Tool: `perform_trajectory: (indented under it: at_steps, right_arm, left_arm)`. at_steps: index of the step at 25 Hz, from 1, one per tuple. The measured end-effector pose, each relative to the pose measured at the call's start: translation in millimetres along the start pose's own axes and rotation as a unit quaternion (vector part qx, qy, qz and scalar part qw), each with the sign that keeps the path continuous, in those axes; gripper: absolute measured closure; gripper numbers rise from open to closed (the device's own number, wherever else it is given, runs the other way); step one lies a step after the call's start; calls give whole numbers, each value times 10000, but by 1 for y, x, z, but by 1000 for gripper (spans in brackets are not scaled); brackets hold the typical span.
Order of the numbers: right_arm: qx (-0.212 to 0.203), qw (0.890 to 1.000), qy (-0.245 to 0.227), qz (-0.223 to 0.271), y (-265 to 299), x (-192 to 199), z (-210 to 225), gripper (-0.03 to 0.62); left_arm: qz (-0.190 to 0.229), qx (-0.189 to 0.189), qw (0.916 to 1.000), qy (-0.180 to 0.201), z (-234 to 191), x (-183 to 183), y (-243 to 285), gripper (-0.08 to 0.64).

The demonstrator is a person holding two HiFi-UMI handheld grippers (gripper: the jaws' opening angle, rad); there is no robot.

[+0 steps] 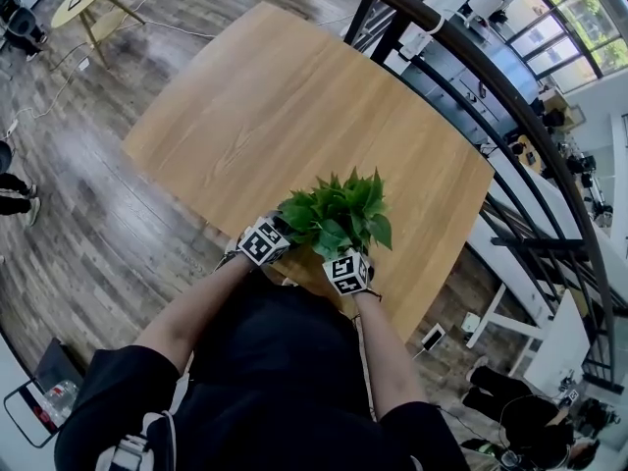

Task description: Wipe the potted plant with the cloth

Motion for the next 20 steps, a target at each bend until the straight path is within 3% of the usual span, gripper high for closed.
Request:
perform_trajectory:
  at_steps: [8, 20]
  right_arm:
    - [73, 9994, 322, 64, -1, -3, 1, 287]
    - [-119, 9987, 449, 194, -10, 1, -32, 287]
  left_arm:
    - [-111, 233, 9996, 110, 19, 9, 4, 414]
    - [-90, 93, 9996, -247, 12, 9, -4, 415]
Point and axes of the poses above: the fingertips, and each gripper's own axes: y forward along the fingers, z to its right, x out of its underside, the point moved 1 cm from there along -y, backward along the fingers, and after that the axes turned 2 degrees about -x, right-handed, at the moved point
